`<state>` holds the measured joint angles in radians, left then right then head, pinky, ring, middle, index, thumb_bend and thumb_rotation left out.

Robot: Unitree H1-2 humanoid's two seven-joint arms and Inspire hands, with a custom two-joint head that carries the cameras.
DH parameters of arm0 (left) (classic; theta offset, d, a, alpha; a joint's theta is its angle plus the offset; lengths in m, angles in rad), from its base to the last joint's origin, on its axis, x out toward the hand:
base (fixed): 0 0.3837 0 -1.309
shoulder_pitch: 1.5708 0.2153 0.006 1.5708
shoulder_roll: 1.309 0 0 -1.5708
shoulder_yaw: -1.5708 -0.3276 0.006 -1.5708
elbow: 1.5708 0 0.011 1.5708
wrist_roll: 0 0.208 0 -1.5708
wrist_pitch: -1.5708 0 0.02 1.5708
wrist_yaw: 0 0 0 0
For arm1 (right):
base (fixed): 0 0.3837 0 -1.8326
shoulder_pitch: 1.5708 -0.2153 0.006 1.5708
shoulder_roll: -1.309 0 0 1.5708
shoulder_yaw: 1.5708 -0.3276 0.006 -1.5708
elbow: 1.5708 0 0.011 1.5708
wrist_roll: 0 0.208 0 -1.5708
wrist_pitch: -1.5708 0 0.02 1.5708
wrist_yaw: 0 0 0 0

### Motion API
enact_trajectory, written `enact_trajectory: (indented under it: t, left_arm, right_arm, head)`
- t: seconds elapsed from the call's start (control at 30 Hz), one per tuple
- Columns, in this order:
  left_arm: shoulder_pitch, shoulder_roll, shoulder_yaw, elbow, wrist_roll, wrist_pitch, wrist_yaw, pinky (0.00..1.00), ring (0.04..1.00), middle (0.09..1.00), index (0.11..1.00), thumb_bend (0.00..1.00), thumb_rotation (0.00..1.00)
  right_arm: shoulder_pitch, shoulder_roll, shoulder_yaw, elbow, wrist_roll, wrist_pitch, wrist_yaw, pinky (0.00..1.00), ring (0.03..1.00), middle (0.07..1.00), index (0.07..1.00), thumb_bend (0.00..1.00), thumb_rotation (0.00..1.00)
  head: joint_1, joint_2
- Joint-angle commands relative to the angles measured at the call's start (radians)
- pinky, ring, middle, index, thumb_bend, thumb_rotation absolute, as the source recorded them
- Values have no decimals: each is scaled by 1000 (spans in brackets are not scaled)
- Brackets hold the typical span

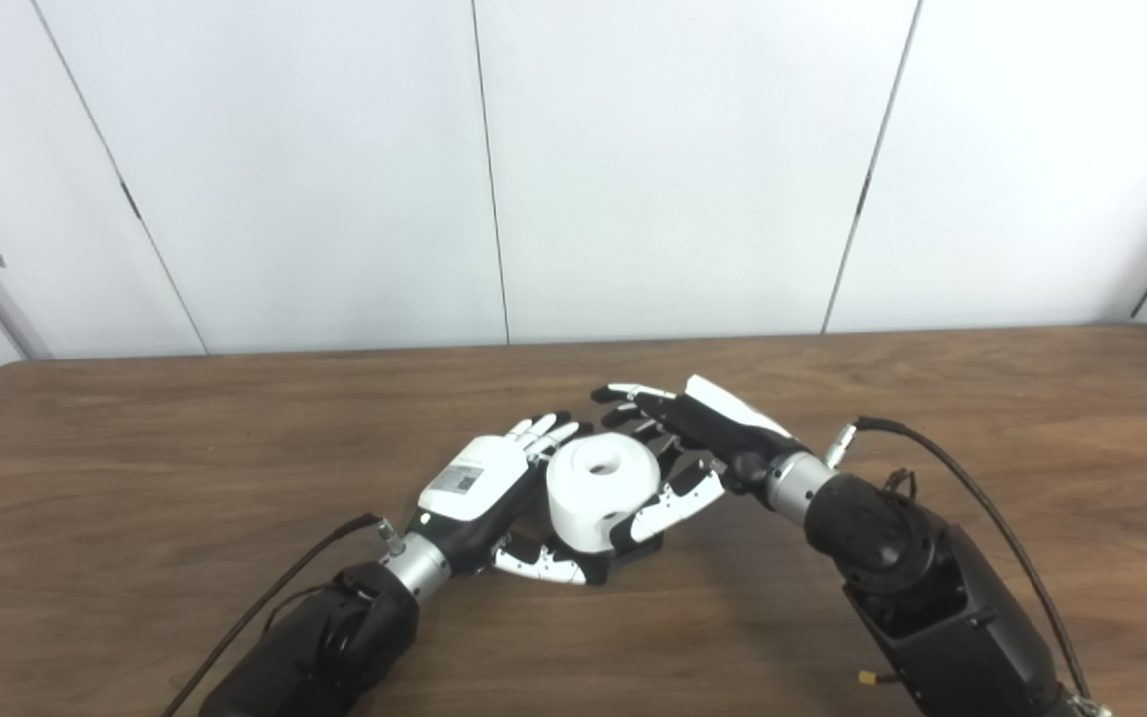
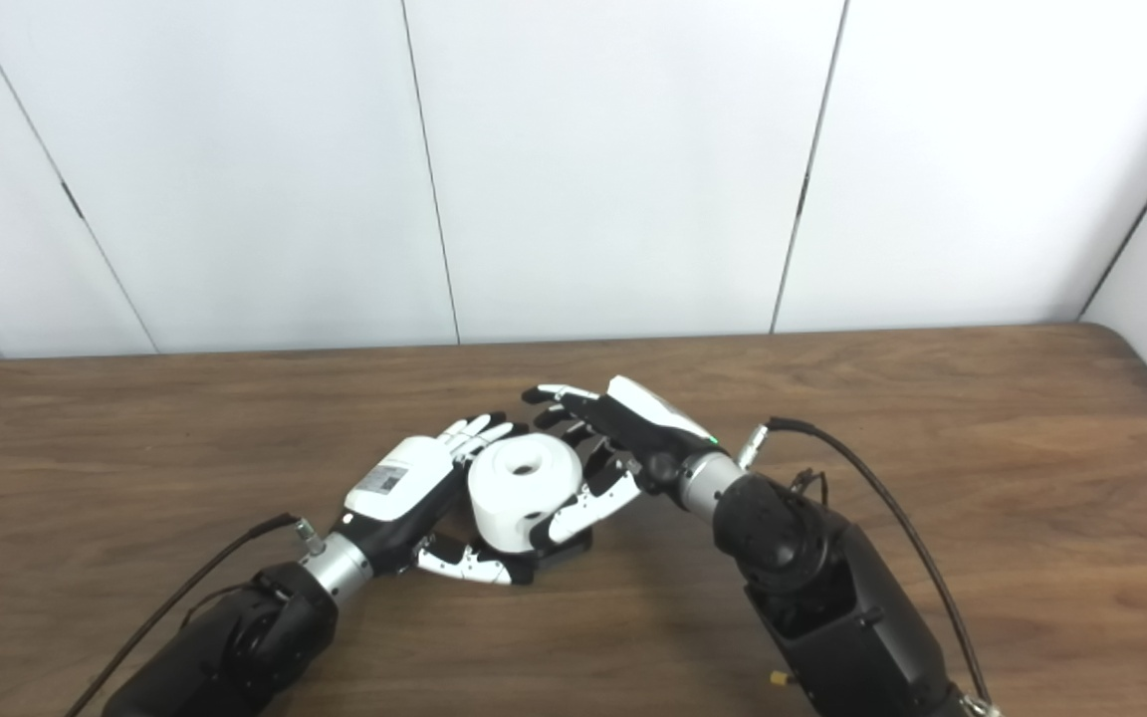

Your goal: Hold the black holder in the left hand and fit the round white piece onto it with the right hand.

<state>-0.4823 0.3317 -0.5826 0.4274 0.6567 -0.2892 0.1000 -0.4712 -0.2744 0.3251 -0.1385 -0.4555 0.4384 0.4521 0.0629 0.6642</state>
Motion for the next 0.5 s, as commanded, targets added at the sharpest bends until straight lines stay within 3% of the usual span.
enact_trajectory:
  t: [0.0,0.1,0.23,0.47]
  left_arm:
    - [34,18,-45,35,72,47,-111,1000,1000,958,481,525,68]
    - [36,19,-41,33,68,46,-113,1000,1000,957,481,525,67]
    - [37,20,-35,34,61,45,-116,1000,1000,954,481,525,67]
    - [38,27,-25,38,55,35,-116,1000,1000,950,481,525,66]
  right_arm:
    - [-29,0,-19,-38,2,-10,-27,575,757,849,910,851,203]
    - [-36,-19,-10,-40,-5,-15,-9,574,763,859,926,872,218]
    - [-51,-89,0,-65,-5,-8,58,579,792,901,953,935,226]
    - [-30,-197,-62,-107,41,12,109,631,832,933,928,957,133]
  head:
    - [-4,2]
    - [-8,2]
    - [-13,-1]
    - [-15,0]
